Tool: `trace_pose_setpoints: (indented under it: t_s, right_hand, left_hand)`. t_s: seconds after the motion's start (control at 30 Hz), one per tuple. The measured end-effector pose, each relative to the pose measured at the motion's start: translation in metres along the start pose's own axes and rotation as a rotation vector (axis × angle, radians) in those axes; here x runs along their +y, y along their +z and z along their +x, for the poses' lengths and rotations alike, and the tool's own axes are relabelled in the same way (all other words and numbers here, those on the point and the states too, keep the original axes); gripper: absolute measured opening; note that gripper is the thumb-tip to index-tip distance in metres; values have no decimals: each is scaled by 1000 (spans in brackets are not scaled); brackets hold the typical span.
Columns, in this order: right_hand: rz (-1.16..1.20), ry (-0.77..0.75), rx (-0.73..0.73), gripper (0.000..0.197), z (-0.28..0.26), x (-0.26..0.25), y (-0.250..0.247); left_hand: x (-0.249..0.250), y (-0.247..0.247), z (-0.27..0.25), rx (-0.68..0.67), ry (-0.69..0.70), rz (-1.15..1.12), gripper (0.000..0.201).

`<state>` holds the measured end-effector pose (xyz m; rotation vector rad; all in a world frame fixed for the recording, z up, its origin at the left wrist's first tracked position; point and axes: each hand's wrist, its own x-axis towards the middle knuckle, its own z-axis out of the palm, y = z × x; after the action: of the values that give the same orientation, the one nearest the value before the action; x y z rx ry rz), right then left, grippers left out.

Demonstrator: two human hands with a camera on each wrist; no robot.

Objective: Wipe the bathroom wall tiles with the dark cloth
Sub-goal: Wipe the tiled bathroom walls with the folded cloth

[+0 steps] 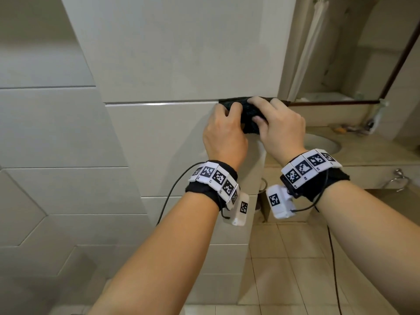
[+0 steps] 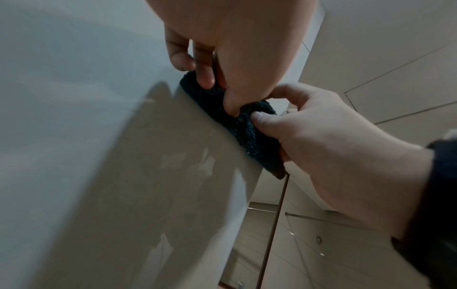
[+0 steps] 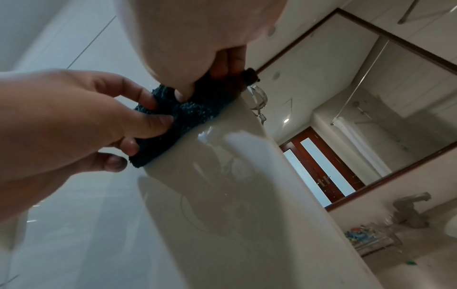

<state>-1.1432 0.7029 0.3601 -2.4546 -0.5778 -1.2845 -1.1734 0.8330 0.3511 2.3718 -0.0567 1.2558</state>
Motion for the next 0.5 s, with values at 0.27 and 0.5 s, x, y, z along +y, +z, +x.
trace_pose_setpoints:
  t_s: [0.27,0.5]
  right_hand:
    - [77,-22,59,34,-28,2,23]
    - [12,-24,8,33,-79,4,54]
  left_hand:
    - [-18,8,-18,-11,57,16,25]
    - [-42,31,-64,-87,25,29,26]
